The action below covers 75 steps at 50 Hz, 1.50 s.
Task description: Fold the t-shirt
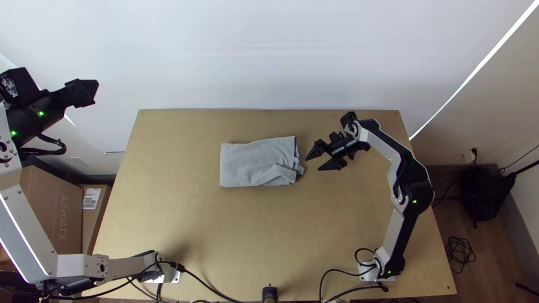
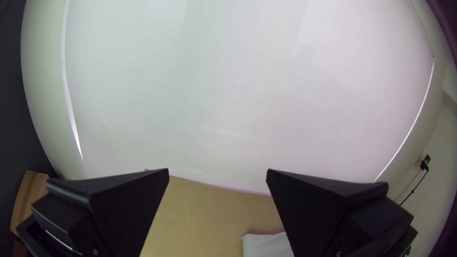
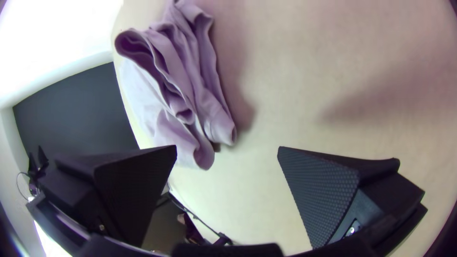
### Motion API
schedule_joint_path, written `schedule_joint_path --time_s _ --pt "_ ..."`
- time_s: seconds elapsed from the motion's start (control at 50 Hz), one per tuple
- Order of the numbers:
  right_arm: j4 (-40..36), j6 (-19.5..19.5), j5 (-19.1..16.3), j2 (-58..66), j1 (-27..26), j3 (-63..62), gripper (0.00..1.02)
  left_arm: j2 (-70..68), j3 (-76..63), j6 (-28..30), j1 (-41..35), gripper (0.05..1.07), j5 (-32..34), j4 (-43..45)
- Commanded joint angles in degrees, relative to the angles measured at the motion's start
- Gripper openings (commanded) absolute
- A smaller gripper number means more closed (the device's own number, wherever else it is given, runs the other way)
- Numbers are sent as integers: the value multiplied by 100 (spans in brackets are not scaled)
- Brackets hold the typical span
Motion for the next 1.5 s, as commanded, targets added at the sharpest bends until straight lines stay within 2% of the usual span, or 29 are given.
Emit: schedule_joint_path --time_s 0.0,0.16,0.24,0.4,0.54,0.64,0.74,0.78,0.84,0.88,1.02,1.12,1.48 --pt "535 -109 -45 -167 88 -114 98 37 140 64 46 103 75 127" --pt "1730 110 -18 -123 334 -193 98 46 158 90 116 103 75 118" --pt "2056 128 105 18 484 -122 98 55 175 99 125 103 75 127" --pt "2179 234 184 483 800 291 98 63 211 99 125 103 75 127" --pt "2249 357 386 932 1090 774 98 63 211 117 204 103 75 136" --pt "2249 568 483 1257 1213 1143 96 55 211 143 283 103 75 118" --pt "2249 717 483 1450 1240 1372 80 19 211 213 319 103 75 74" --pt "2258 734 483 1512 1240 1442 62 19 211 231 363 103 75 65" --pt "2416 849 544 1591 1204 1477 25 11 211 266 406 103 75 56" --pt "2539 901 553 1608 1152 1460 2 11 211 284 442 103 75 48" --pt "2680 1033 632 1547 826 1240 2 11 211 292 450 103 84 12" --pt "3075 1112 711 1230 413 765 2 11 211 292 406 103 84 21" --pt "3295 1121 746 650 -1810 247 2 46 202 222 196 103 84 118"
